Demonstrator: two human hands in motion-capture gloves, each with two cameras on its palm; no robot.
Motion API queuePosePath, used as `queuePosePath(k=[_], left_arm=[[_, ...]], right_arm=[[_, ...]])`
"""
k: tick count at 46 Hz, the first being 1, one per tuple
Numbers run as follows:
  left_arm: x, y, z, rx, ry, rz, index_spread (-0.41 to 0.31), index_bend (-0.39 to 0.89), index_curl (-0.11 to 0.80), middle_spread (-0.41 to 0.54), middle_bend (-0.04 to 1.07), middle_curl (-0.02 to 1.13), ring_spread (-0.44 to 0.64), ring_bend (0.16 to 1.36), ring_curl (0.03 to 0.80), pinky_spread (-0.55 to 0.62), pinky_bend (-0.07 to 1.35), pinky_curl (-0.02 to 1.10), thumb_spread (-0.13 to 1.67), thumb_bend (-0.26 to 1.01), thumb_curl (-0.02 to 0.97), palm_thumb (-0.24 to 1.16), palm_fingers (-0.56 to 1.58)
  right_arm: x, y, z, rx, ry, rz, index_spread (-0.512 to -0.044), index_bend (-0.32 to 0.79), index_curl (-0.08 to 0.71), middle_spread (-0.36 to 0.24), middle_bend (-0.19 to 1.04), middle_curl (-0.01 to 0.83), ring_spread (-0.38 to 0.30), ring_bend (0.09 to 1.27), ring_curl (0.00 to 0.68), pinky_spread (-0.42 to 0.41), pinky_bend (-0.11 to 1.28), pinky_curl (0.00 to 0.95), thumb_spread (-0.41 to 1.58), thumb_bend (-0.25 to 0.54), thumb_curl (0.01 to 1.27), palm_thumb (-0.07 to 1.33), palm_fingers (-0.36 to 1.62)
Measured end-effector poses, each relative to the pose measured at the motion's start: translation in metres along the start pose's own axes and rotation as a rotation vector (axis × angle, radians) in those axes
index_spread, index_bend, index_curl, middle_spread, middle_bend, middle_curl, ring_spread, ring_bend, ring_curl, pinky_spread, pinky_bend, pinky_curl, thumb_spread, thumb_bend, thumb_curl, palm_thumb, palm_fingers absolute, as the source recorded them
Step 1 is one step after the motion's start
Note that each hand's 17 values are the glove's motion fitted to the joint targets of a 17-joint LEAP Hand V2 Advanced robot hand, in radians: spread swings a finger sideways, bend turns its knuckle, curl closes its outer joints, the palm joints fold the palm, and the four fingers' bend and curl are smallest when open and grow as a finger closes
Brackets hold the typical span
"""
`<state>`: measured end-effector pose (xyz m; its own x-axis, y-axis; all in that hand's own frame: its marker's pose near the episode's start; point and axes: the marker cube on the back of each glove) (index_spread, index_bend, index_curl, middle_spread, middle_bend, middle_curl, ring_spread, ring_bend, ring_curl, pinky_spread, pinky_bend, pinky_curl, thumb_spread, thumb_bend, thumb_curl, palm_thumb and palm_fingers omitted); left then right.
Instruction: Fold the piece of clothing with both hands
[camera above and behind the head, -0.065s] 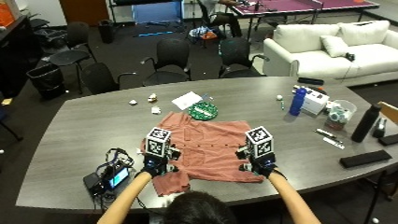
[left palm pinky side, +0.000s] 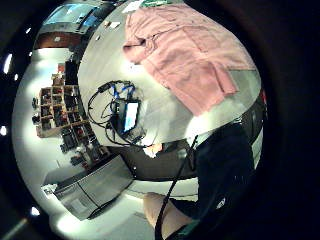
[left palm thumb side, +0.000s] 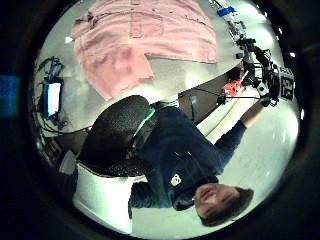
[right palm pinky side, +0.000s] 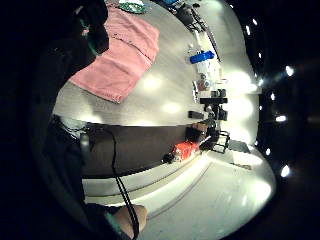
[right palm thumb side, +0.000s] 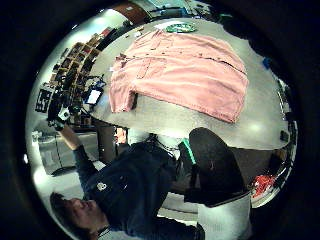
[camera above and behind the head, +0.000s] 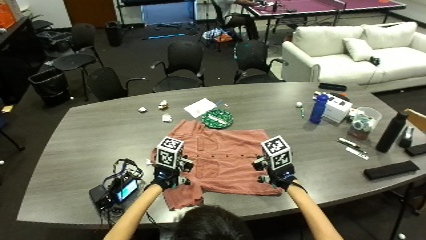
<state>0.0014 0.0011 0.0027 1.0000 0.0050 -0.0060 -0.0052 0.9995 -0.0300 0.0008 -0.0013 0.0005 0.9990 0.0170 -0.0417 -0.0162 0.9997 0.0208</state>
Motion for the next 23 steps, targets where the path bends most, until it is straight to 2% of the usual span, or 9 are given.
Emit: queuePosePath(k=[3, 7, 14, 23], left_arm=[[-0.001, -0.002, 0.006, -0.019, -0.003, 0.005, -0.021, 0.10, 0.031, 0.182, 0.19, 0.08, 0.32, 0.52, 0.132, 0.30, 0.40, 0.13, 0.64, 0.09, 0.103, 0.22, 0.06], [-0.001, -0.010, 0.019, -0.028, -0.006, 0.007, -0.026, 0.14, 0.068, 0.233, 0.17, 0.10, 0.39, 0.54, 0.150, 0.35, 0.43, 0.17, 0.77, 0.07, 0.133, 0.23, 0.01], [-0.003, -0.020, 0.028, -0.039, 0.001, -0.002, -0.021, 0.11, 0.088, 0.298, 0.17, 0.12, 0.46, 0.60, 0.177, 0.40, 0.49, 0.21, 0.88, 0.03, 0.181, 0.26, -0.06], [-0.006, -0.039, 0.046, -0.003, 0.001, -0.015, -0.019, 0.10, 0.110, 0.318, 0.20, 0.16, 0.50, 0.62, 0.196, 0.42, 0.49, 0.24, 0.93, -0.02, 0.226, 0.27, -0.08]], right_arm=[[0.002, -0.003, 0.002, 0.039, 0.084, 0.030, -0.266, 0.09, 0.086, -0.045, 0.22, 0.128, -0.055, 0.50, 0.200, 0.093, 0.56, 0.216, 0.69, 0.273, 0.14, 0.49, 0.58], [0.002, -0.007, 0.010, 0.046, 0.126, 0.040, -0.300, 0.10, 0.105, -0.073, 0.23, 0.171, -0.080, 0.55, 0.246, 0.084, 0.55, 0.243, 0.82, 0.271, 0.17, 0.55, 0.60], [0.000, -0.014, 0.024, -0.023, 0.073, 0.021, -0.324, 0.10, 0.126, -0.086, 0.24, 0.228, -0.109, 0.57, 0.283, 0.062, 0.55, 0.273, 0.94, 0.228, 0.22, 0.59, 0.60], [0.004, -0.040, 0.050, -0.115, -0.001, 0.053, -0.342, 0.08, 0.135, -0.083, 0.24, 0.277, -0.121, 0.57, 0.314, 0.055, 0.56, 0.301, 1.01, 0.156, 0.26, 0.62, 0.57]])
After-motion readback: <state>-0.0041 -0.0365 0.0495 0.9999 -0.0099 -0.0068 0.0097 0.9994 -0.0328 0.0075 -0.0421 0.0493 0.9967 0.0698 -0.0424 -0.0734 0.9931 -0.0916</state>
